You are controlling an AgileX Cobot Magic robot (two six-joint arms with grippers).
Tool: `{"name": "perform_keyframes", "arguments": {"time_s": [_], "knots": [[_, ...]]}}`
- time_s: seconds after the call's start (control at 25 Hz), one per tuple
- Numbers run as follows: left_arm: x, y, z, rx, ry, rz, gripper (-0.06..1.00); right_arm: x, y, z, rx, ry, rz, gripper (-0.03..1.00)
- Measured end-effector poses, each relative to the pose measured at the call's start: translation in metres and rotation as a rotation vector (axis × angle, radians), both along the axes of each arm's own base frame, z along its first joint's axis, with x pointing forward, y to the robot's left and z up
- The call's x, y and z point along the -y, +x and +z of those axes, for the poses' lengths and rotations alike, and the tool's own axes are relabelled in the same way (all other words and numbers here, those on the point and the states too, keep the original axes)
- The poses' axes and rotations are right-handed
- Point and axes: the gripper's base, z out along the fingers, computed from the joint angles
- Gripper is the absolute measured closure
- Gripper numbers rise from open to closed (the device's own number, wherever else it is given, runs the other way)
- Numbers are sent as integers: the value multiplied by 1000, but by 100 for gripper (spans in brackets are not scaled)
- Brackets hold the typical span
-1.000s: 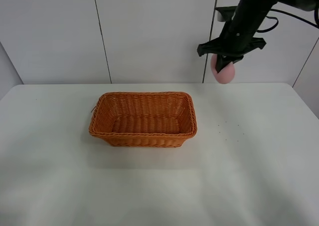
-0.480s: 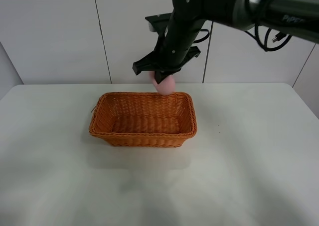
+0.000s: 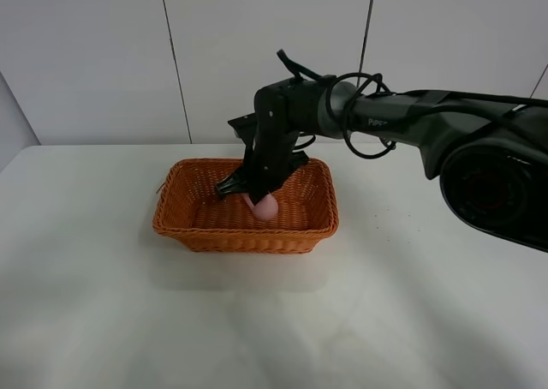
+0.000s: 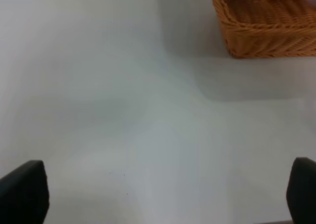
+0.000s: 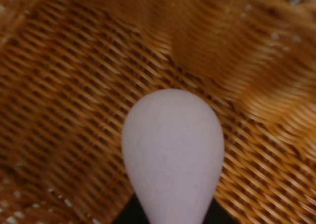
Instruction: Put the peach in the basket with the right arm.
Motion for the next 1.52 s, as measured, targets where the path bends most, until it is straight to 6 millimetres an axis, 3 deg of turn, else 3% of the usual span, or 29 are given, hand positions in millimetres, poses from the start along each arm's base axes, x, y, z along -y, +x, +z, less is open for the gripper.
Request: {"name": "perform_keyframes", "arguments": {"time_s": [0.2, 0.44, 0.52, 0.64, 0.96, 1.08, 1.32, 1.52], "knots": [[0, 0, 0, 0, 0, 0, -4, -1, 0, -7, -16, -4, -3, 90], [0, 0, 0, 0, 0, 0, -4, 1, -3, -6, -48, -21, -8, 42], [0, 0, 0, 0, 0, 0, -4, 2, -4, 1, -45, -19, -9, 35], [0, 0, 0, 0, 0, 0, -4, 1, -3, 24, -26, -4, -8, 32], [0, 0, 0, 0, 0, 0, -4, 1, 3, 119, 94, 36, -4, 31], [0, 0, 0, 0, 0, 0, -4, 1, 4, 140, 147, 65, -6, 31], [0, 0, 0, 0, 0, 0, -4, 5, 9, 142, 153, 74, -25, 31], [0, 0, 0, 0, 0, 0, -4, 36, 35, 127, 127, 52, -113, 31]]}}
